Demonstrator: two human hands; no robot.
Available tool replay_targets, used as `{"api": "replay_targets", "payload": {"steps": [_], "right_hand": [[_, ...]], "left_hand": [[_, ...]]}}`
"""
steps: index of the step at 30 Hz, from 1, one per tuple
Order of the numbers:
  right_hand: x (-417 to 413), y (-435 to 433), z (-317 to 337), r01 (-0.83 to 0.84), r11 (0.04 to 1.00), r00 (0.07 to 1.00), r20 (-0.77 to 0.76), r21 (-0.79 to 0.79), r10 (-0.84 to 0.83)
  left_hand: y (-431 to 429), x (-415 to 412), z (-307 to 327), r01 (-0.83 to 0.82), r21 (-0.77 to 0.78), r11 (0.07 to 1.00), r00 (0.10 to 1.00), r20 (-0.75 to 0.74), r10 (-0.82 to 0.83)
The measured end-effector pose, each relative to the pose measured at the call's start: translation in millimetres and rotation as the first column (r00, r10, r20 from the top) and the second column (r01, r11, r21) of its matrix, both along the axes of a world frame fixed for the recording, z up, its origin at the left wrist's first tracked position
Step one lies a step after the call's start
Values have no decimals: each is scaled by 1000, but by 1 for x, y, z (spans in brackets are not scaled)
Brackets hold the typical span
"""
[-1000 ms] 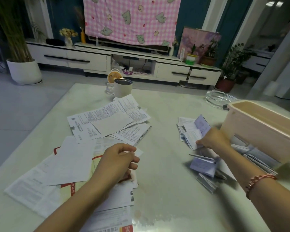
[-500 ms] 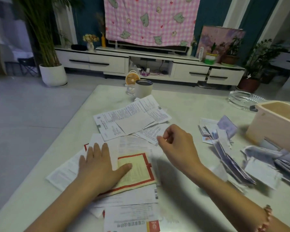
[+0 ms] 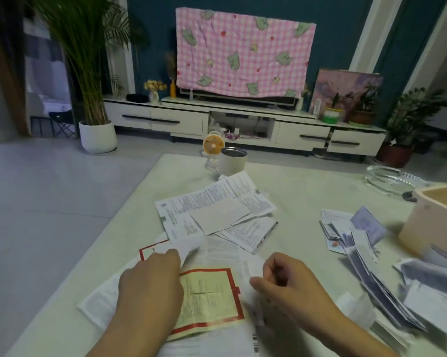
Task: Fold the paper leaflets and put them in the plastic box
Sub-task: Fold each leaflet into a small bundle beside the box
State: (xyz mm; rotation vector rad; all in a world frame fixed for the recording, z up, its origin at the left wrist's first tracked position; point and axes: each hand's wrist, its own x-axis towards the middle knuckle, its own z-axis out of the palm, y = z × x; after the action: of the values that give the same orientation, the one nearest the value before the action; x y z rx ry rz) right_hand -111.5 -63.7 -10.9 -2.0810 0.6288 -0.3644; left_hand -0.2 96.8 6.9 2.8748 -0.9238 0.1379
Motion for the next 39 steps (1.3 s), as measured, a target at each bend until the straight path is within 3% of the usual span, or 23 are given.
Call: {"api": "replay_targets", "payload": {"steps": [2, 4, 7, 10, 13, 15, 21, 29, 31, 34, 35, 39], "right_hand": [[-2, 1, 6, -32, 994, 999, 27, 102, 29], [2, 5, 13, -97, 982, 992, 90, 159, 84], [11, 11, 22, -149, 982, 984, 118, 116, 135], [17, 16, 32, -111, 940, 991, 110, 321, 80], [17, 11, 35, -42, 842, 996, 94, 537, -10], [17, 6, 39, -48, 832, 998, 57, 553, 20], [16, 2, 36, -194, 925, 981, 59, 326, 185], [7, -21, 31, -140, 929, 990, 47, 342, 132], [3, -21, 35, -164, 919, 986, 53, 360, 155], [0, -18, 35, -155, 914, 988, 63, 376, 141], [1, -16, 33, -138, 912, 990, 78, 387, 117], [1, -16, 32, -31, 881, 986, 159, 471, -51]], "left_hand": [[2, -6, 11, -17, -227, 974, 999, -41, 8], [2, -11, 18, -47, -523, 851, 979, -194, -65], [-5, -10, 17, -229, -720, 655, 827, -499, -260], [-16, -10, 8, -454, -688, 566, 562, -714, -417], [-24, -11, 1, -560, -660, 500, 441, -749, -495], [-26, -10, -1, -573, -655, 493, 425, -752, -504], [-34, -13, -4, -518, -655, 550, 443, -755, -483], [-23, -2, -10, -444, -715, 540, 609, -683, -404], [-24, -3, -11, -431, -684, 589, 543, -718, -436], [-32, -18, -1, -497, -603, 624, 275, -791, -546], [-36, -22, -1, -520, -591, 616, 239, -793, -560], [-52, -28, -6, -617, -584, 528, 287, -791, -540]]}}
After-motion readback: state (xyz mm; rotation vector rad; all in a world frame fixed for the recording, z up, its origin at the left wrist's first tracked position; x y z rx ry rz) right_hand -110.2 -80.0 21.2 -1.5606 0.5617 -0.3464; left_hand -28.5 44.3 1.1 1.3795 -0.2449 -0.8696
